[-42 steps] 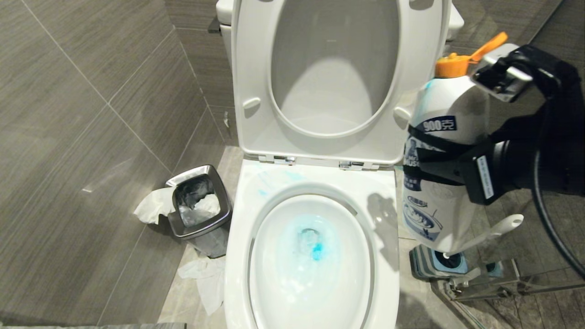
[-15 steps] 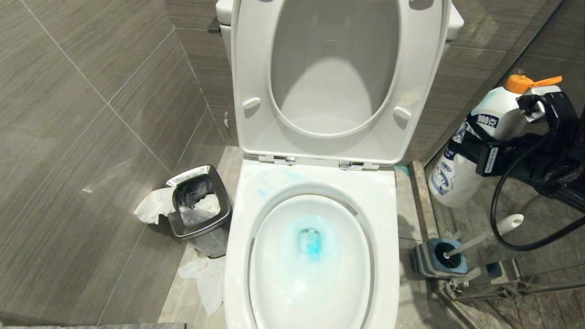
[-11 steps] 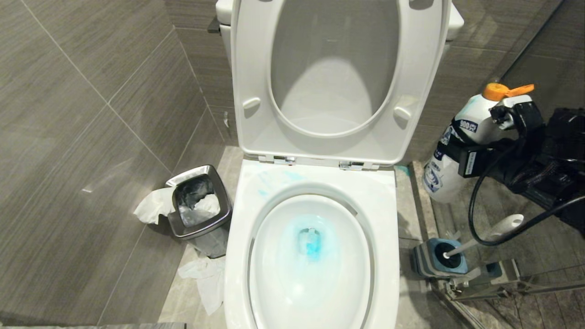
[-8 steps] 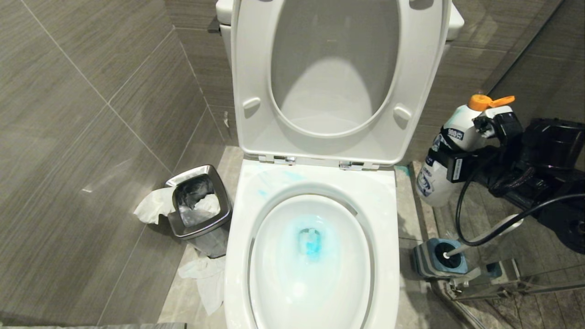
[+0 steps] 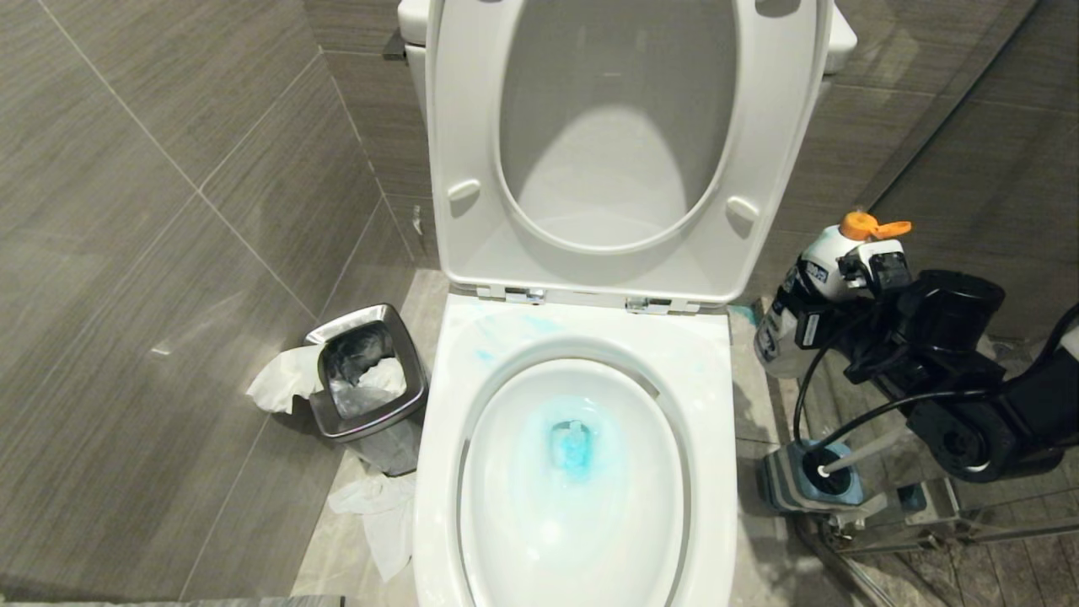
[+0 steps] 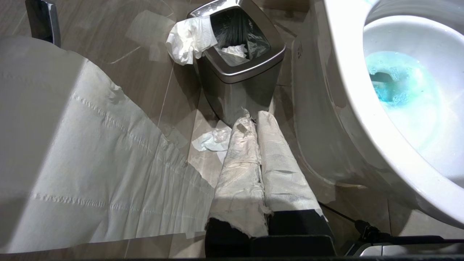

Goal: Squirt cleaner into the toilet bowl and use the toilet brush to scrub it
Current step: Place the cleaning agent on the floor

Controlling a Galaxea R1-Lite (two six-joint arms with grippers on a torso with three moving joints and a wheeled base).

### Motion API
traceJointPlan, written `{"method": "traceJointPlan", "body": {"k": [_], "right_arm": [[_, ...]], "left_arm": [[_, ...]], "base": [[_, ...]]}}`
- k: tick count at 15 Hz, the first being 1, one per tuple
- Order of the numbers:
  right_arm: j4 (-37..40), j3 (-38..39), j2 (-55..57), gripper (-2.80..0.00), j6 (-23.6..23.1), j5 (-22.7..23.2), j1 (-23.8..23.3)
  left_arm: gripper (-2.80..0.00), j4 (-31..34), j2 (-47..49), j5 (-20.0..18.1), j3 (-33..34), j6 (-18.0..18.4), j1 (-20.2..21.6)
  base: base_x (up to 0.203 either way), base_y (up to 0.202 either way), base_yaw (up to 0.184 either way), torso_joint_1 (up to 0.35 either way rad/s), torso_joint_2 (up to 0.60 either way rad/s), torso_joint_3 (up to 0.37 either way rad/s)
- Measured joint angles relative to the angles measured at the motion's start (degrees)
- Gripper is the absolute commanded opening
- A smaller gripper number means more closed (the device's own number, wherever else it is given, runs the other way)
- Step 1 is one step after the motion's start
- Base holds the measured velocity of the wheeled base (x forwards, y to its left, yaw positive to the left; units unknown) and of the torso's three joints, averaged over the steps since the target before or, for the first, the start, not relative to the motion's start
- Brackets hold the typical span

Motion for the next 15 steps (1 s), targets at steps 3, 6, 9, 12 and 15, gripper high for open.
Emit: {"method": "traceJointPlan", "body": {"k": [3,6,9,12,15], "right_arm": [[-2.73,-3.07,5.05,-2.80,0.20,0.52,-0.38],[-6.83,-6.78,11.17,-2.80,0.87,0.49,-0.57],[-7.57,-11.99,16.45,-2.80,1.05,0.55,-0.72],[-7.50,-18.11,21.11,-2.80,1.30,0.63,-0.66],[-6.68,-21.92,24.29,-2.80,1.83,0.92,-0.41]], "left_arm": [[-2.80,0.00,0.00,0.00,0.00,0.02,0.02],[-2.80,-0.02,0.00,0.02,0.00,0.02,0.00],[-2.80,-0.02,0.00,-0.02,0.00,0.00,0.00],[-2.80,-0.02,0.00,0.00,0.00,0.02,0.00],[-2.80,-0.02,0.00,0.00,0.00,0.00,0.00]], "base": [[0.000,0.000,0.000,0.000,0.00,0.000],[0.000,0.000,0.000,0.000,0.00,0.000],[0.000,0.000,0.000,0.000,0.00,0.000],[0.000,0.000,0.000,0.000,0.00,0.000],[0.000,0.000,0.000,0.000,0.00,0.000]]}}
